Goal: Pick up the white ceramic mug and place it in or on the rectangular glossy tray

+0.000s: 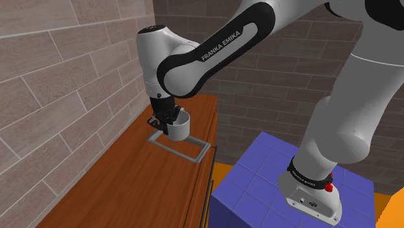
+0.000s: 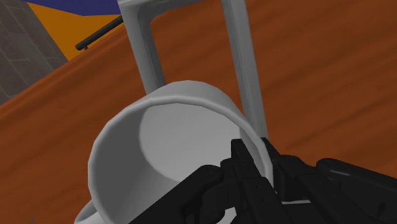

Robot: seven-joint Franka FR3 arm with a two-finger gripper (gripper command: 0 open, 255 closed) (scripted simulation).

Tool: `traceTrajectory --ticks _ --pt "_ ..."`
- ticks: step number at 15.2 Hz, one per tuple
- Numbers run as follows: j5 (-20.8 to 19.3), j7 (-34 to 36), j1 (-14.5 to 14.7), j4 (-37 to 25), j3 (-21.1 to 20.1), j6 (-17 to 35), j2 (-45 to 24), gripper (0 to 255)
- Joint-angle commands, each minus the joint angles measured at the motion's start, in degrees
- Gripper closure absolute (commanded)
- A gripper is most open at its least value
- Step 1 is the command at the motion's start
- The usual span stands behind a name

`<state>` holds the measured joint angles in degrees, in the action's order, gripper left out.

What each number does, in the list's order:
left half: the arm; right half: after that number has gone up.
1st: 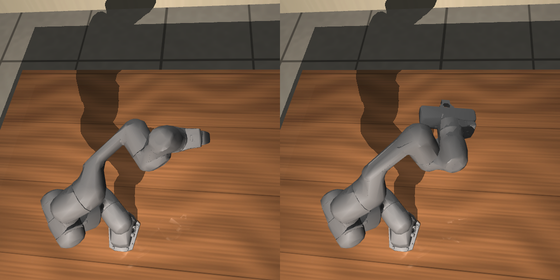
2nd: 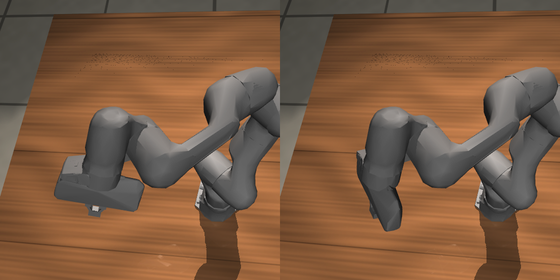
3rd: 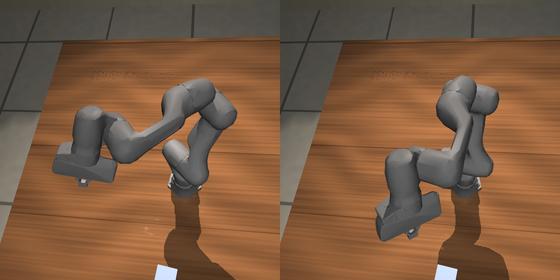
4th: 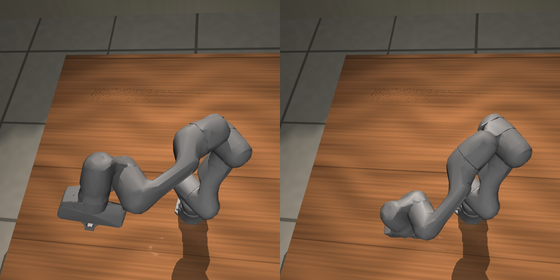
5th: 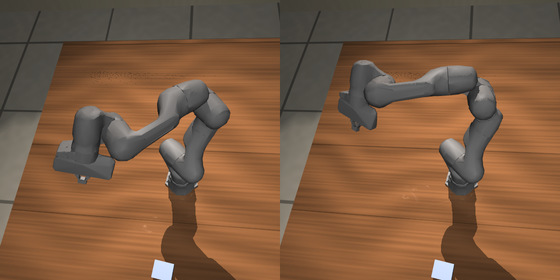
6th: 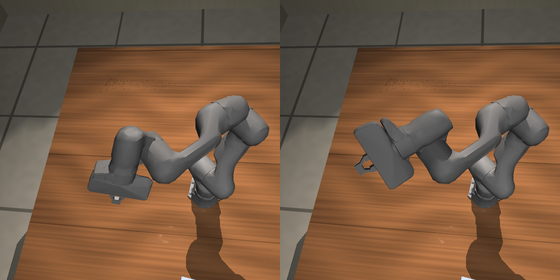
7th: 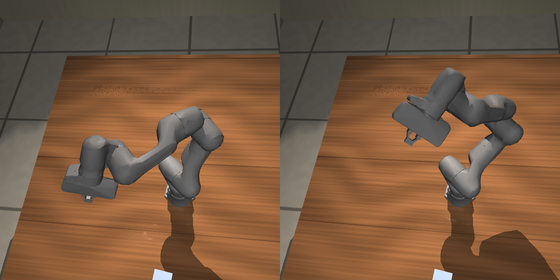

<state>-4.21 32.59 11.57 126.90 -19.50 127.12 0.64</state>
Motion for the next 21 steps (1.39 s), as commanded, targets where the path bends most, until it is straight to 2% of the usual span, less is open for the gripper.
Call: traceTrajectory --ticks 1,10,11,16,20,21 --pt "-0.5 0.4 0.0 0.7 0.0 1.6 -0.9 255" --pt "-0.8 0.6 0.0 1.1 0.0 2.5 -1.4 255" --pt "-0.8 0.6 0.0 1.1 0.0 2.5 -1.4 0" --pt "-0.8 0.6 0.0 1.1 0.0 2.5 -1.4 0" --pt "1.2 -0.7 0.1 -2.4 -0.1 -4.6 2.4 0" --pt "1.2 -0.7 0.1 -2.4 -0.1 -4.6 2.4 0"
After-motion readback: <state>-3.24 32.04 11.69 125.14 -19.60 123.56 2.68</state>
